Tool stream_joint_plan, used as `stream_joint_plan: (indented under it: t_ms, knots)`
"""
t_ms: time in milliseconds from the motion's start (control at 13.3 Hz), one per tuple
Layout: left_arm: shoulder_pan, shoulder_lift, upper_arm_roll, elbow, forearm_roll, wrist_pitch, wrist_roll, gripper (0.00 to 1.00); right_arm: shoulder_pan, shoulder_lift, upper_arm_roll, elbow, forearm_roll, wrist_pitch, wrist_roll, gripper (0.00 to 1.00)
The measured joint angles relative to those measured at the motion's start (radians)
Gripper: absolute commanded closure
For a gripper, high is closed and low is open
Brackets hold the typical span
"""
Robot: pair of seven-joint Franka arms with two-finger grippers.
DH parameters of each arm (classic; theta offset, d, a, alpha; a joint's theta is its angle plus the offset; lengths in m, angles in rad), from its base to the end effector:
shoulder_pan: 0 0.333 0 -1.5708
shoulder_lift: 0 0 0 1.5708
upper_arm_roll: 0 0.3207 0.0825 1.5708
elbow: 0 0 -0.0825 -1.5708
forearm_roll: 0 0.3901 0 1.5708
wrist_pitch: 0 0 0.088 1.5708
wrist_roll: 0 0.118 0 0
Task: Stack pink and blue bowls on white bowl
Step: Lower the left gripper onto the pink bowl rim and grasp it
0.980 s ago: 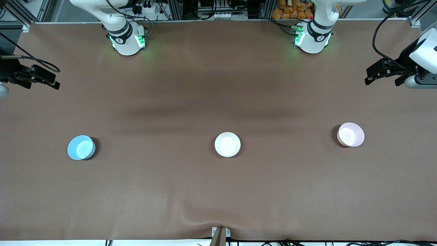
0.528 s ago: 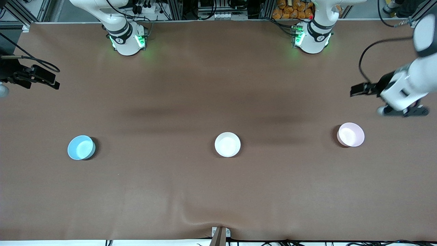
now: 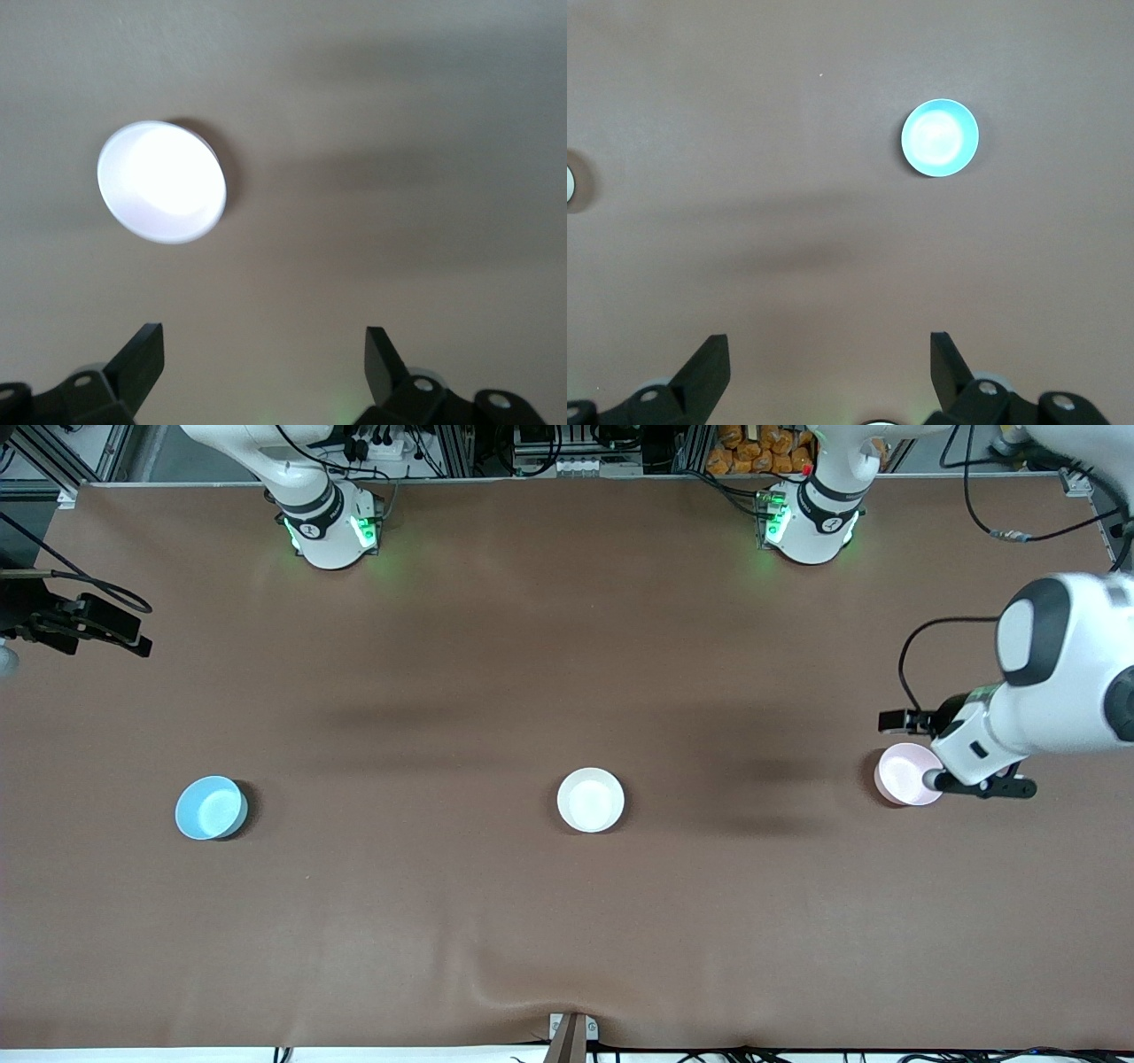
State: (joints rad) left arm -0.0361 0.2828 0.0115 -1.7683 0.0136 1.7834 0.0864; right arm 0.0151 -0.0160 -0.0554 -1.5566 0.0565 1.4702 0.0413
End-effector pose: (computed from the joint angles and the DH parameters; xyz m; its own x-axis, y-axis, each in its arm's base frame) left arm 0.6063 -0.0140 0.3738 0.9577 -0.1123 -0.2649 -0.1144 -0.9934 0.0076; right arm 0.5441 -0.0151 0.6255 0.9945 -0.0756 -0.0725 -0.0796 -0.9953 -0.0544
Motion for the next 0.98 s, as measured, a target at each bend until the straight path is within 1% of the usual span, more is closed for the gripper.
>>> stream_joint_plan:
  t_ms: [151, 226, 452, 678, 754, 829, 980]
  knots:
    - [0.022, 0.008, 0.001, -0.081, 0.022, 0.13, 0.07, 0.0, -0.001, 0.0, -0.001, 0.0, 0.0, 0.0, 0.0, 0.0]
    - [0.037, 0.01, 0.001, -0.11, 0.031, 0.172, 0.107, 0.0, -0.001, 0.0, -0.001, 0.0, 0.0, 0.0, 0.0, 0.0]
    - [0.117, 0.022, 0.003, -0.173, 0.043, 0.295, 0.273, 0.0, -0.001, 0.0, -0.001, 0.0, 0.0, 0.0, 0.0, 0.0]
    - [0.169, 0.072, 0.004, -0.181, 0.044, 0.389, 0.396, 0.0, -0.001, 0.0, -0.001, 0.0, 0.0, 0.0, 0.0, 0.0]
    - [0.174, 0.085, 0.005, -0.178, 0.045, 0.4, 0.42, 0.03, -0.001, 0.0, -0.001, 0.0, 0.0, 0.0, 0.0, 0.0]
    - [0.191, 0.101, 0.005, -0.177, 0.046, 0.42, 0.443, 0.04, -0.001, 0.0, -0.001, 0.0, 0.0, 0.0, 0.0, 0.0]
    - [0.242, 0.146, 0.005, -0.169, 0.047, 0.487, 0.52, 0.08, -0.001, 0.0, -0.001, 0.0, 0.0, -0.002, 0.0, 0.0]
